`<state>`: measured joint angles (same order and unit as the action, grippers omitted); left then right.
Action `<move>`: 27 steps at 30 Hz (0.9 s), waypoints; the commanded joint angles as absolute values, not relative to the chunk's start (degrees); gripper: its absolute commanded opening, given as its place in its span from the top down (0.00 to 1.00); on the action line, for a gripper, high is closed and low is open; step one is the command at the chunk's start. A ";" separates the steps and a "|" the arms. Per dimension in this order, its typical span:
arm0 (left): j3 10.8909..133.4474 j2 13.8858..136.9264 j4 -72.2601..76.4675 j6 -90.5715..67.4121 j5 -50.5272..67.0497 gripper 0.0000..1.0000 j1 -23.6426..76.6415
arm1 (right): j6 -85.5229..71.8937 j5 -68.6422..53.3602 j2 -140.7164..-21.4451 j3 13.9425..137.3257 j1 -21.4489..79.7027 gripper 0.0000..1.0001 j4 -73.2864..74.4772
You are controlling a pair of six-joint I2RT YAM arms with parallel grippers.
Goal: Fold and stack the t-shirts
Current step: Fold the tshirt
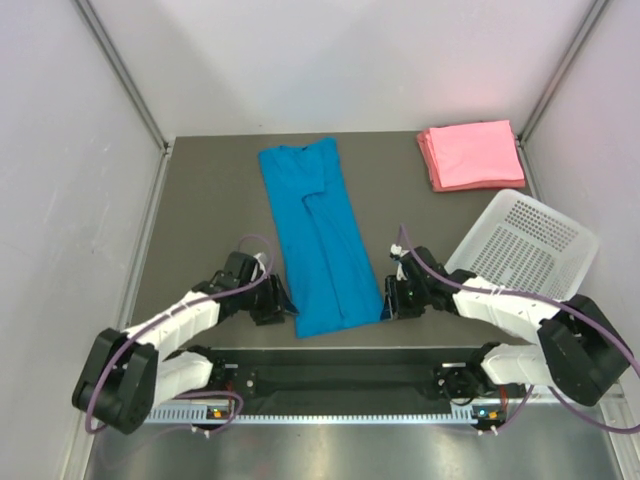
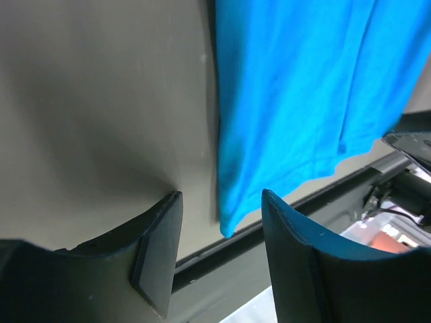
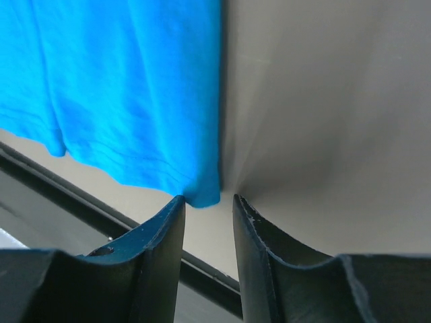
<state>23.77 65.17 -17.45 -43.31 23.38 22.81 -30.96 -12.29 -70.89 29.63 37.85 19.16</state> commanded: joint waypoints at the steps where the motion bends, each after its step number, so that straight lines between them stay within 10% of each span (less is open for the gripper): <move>1: 19.70 61.18 -14.24 -47.90 22.76 0.44 23.82 | -32.16 -15.99 -71.54 27.69 37.18 0.65 11.61; 27: 12.30 58.53 -11.78 -54.58 21.62 0.50 27.33 | -30.32 -6.85 -72.68 29.44 37.53 0.59 16.61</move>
<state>13.13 56.01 -9.39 -55.64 26.57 26.39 -32.40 -11.79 -71.44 28.62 37.71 13.32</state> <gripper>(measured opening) 0.500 0.406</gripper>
